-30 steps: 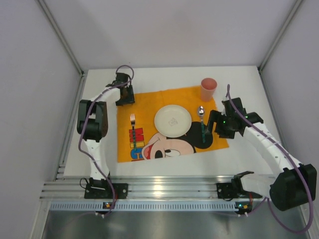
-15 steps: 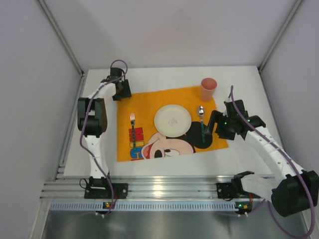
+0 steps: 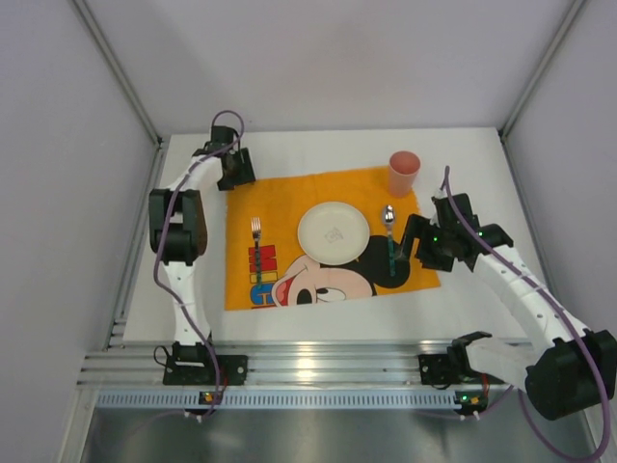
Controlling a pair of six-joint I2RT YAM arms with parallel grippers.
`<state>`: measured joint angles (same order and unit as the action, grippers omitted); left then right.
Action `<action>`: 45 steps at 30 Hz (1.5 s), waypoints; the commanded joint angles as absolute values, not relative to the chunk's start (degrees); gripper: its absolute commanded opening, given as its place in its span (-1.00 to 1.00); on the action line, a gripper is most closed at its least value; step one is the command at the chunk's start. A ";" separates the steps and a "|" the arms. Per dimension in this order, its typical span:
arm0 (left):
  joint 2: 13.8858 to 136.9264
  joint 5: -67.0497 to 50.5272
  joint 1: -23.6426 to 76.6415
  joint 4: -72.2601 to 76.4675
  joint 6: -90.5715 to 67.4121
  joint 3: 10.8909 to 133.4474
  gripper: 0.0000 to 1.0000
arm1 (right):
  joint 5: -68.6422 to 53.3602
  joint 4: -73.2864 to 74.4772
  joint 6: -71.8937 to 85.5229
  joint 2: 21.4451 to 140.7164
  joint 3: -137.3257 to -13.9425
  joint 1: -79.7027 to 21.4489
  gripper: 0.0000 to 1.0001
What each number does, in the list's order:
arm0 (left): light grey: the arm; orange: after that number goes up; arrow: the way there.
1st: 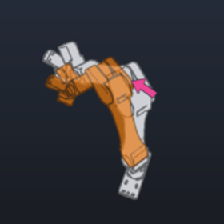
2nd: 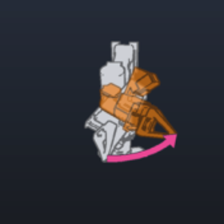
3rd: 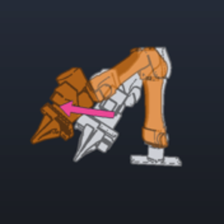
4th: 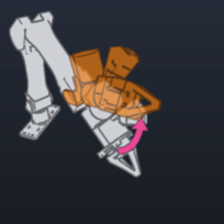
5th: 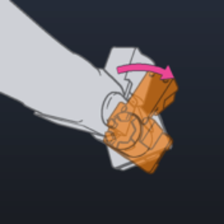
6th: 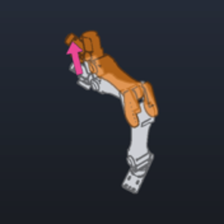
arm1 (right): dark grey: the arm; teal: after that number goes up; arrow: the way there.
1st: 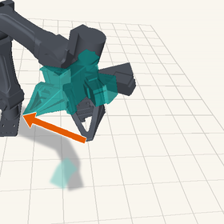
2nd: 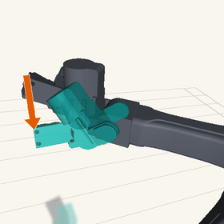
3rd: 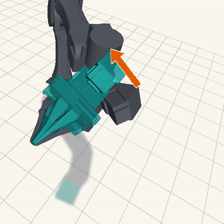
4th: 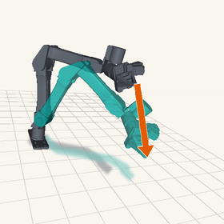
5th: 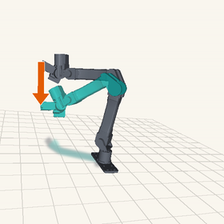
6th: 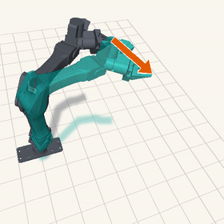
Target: Set the dinner table for one person
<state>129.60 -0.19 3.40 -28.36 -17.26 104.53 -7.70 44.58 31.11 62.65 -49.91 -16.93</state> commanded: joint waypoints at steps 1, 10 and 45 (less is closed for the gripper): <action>116.58 -0.79 3.08 -26.20 -18.63 101.61 0.39 | -8.61 43.16 30.41 61.79 -51.94 -18.02 0.60; 90.40 9.58 1.41 -13.56 -24.77 72.10 0.51 | -7.91 42.63 26.38 60.65 -61.77 -19.07 0.57; 83.75 0.26 -2.11 50.81 -4.22 21.27 0.78 | -9.32 47.02 22.41 37.26 -56.42 -19.69 0.90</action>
